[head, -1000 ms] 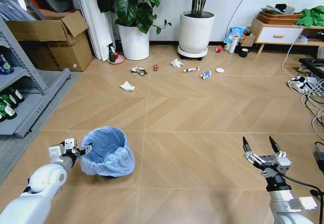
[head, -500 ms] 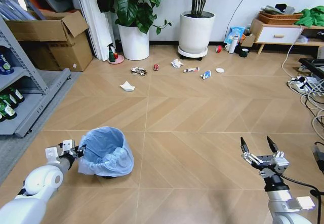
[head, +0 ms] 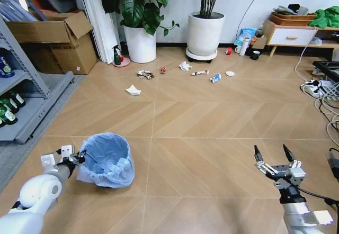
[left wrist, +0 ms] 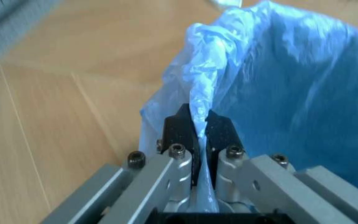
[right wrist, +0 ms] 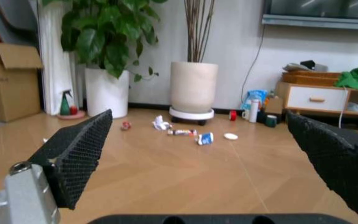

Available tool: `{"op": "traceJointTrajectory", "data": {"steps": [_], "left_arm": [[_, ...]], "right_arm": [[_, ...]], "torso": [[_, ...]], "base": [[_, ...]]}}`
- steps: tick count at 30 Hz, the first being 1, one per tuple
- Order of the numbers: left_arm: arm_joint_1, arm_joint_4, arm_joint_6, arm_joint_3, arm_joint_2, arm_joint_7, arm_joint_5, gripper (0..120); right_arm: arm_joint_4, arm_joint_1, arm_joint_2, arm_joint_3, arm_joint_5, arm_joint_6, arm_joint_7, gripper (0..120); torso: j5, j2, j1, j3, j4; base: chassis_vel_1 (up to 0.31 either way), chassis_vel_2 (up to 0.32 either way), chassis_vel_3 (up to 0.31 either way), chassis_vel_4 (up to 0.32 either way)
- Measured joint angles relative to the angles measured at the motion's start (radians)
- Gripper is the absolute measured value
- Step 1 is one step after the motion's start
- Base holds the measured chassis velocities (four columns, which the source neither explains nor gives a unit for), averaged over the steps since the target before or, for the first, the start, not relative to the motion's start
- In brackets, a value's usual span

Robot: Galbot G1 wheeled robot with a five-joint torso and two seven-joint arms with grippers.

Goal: Pick up the trash bin and place the garbage on the floor into it.

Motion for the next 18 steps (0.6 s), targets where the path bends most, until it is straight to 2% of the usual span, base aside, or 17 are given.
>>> {"op": "traceJointTrajectory", "data": {"steps": [2,18], "left_arm": [[0.028,-0.059,-0.007,-0.049,-0.009,-0.004,0.001,0],[0.158,-0.271,-0.031,-0.222,-0.057,-0.037,-0.017,0]], "right_arm": [[-0.001,-0.013,0.0,0.009,-0.032,0.009,0.023,100],[-0.054,-0.018,-0.024,0.012,-0.055,0.024,0.022,100]], "torso": [[-0.0001,0.0,0.0,0.0,0.0001],[0.0,0.0,0.0,0.0,0.0]], "base": [[0.0,0.0,0.0,0.0],[0.0,0.0,0.0,0.0]]}}
